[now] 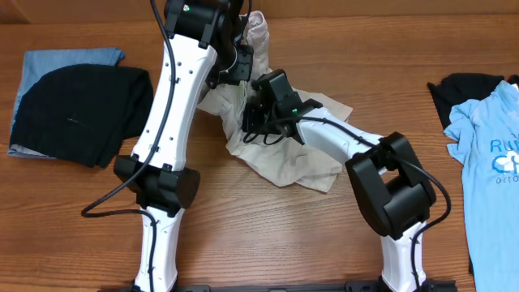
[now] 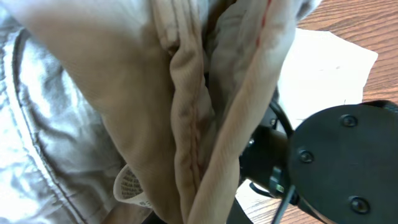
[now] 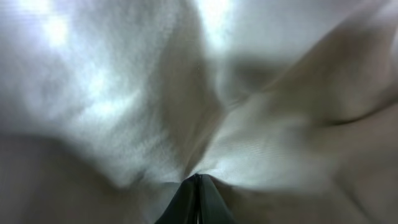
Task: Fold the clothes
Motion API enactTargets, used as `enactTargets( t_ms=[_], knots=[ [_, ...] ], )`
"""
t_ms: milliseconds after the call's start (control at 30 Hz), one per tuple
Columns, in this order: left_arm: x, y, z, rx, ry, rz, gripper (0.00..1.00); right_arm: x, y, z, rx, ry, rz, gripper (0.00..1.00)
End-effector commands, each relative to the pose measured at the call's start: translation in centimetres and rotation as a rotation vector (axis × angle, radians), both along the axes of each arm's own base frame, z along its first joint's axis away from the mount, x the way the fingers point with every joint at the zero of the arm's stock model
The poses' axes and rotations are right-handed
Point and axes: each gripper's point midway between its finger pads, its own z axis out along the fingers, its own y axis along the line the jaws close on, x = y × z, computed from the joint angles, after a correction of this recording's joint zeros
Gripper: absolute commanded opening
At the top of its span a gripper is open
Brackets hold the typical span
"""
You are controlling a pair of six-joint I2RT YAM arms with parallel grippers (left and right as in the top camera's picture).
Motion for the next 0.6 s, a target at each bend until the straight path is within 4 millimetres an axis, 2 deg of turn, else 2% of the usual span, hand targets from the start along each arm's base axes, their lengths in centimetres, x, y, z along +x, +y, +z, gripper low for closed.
enactTargets(
  t_ms=[0, 100, 200, 300, 400, 467, 567],
  knots=[
    [-0.6, -1.7, 1.7, -0.02, -0.049, -0.022, 0.04, -1.4, 0.8, -2.2, 0.0, 0.052, 0.043, 0.04],
    [-1.0, -2.5, 1.5, -0.018, -0.044, -0.041, 0.04, -1.5, 0.4, -0.6, -0.029, 0.032, 0.12, 0.04],
    [-0.9, -2.4, 1.5, 0.019, -0.059, -0.041, 0.04, -0.3, -1.6, 3.1, -0.055, 0.003, 0.138, 0.04],
    [-0.9, -2.3, 1.5, 0.025, -0.061, -0.039, 0.04, 0.1, -3.7, 5.9, -0.059, -0.008, 0.122, 0.04],
    [-0.9, -2.3, 1.4, 0.026, -0.061, -0.04, 0.04, -0.1, -7.5, 7.3, -0.109, 0.003, 0.107, 0.04],
    [-0.9, -2.3, 1.4, 0.025, -0.06, -0.04, 0.04, -0.1, -10.8, 6.6, -0.175, 0.058, 0.052, 0.04],
    [-0.9, -2.3, 1.4, 0.026, -0.061, -0.04, 0.04, -0.2, -17.5, 4.7, -0.36, 0.149, -0.081, 0.04]
  ],
)
